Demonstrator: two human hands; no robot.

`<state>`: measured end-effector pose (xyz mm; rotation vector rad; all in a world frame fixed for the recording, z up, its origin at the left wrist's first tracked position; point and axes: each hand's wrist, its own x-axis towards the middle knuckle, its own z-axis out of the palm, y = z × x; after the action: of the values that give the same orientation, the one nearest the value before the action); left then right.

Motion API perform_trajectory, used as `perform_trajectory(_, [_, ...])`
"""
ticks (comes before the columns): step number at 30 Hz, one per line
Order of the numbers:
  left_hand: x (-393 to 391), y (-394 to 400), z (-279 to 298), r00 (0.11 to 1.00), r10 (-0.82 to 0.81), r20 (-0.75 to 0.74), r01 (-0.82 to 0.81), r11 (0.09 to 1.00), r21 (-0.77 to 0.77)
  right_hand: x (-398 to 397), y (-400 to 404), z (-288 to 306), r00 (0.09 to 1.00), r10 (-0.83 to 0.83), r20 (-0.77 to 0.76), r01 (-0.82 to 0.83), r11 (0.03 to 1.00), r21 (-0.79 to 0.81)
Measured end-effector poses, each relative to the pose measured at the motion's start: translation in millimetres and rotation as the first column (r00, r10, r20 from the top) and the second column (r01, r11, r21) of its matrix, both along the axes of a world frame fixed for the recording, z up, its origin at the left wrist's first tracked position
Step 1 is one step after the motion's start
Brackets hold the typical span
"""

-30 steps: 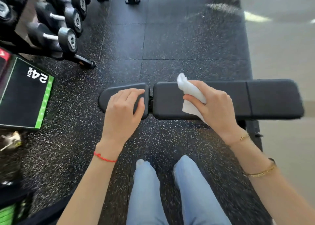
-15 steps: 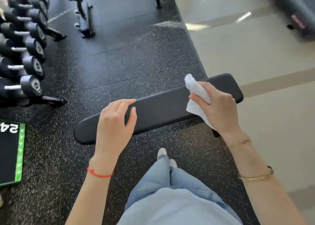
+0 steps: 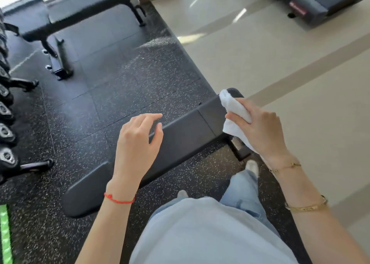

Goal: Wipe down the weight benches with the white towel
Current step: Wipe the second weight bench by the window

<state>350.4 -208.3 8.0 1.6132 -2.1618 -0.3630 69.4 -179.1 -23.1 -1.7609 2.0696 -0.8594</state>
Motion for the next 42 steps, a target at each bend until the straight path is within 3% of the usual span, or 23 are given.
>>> perform_trajectory(9, [-203.4,-43.4,-8.9,0.996,0.074,-0.056,-0.074,0.997,0.005,-205.6,-56.8,18.1,0.989,0.141,-0.052,-0.140,0.990,0.034])
perform_trajectory(16, [-322.6,-84.0,-10.9,0.991,0.087,-0.099,-0.084,0.996,0.028,-323.0,-102.0,22.6,0.992,0.115,-0.048,-0.113,0.993,0.034])
perform_trajectory(28, [-428.5,-208.5,-27.1,0.986,0.139,-0.095,-0.135,0.990,0.049,-419.8,-239.8,-0.4,0.988,0.154,0.023,-0.155,0.986,0.061])
perform_trajectory(42, [-505.3,-465.6,-33.1,0.963,0.261,-0.072,-0.261,0.965,0.006,-496.0,-546.2,-6.6,0.946,0.322,0.038,-0.324,0.944,0.057])
